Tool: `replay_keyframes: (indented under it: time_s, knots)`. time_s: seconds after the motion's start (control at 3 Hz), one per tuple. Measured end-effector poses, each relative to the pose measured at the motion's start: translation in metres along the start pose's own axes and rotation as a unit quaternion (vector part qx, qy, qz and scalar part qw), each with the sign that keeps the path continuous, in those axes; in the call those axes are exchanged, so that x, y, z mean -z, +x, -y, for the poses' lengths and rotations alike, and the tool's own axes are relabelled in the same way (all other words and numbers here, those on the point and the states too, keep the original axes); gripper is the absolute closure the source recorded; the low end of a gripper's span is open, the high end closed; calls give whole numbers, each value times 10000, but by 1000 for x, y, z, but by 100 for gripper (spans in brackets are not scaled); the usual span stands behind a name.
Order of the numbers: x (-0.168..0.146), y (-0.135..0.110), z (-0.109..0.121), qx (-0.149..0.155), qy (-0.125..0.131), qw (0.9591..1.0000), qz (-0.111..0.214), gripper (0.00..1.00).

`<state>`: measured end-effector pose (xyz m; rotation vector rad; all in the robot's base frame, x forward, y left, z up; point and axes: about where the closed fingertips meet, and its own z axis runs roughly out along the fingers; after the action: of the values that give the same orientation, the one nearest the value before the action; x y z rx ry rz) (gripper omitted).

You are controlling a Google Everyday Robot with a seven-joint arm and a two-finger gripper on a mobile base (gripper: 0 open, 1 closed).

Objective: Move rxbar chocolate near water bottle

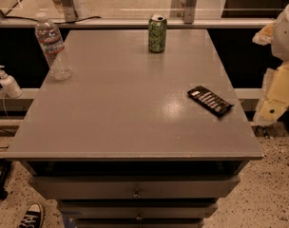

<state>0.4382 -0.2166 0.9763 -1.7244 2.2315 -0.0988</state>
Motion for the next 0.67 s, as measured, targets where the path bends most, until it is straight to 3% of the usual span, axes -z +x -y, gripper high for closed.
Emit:
replay_keyframes:
  time_s: [0.67]
  knots:
    - [-3, 0, 2, -16, 57, 9998, 167, 0]
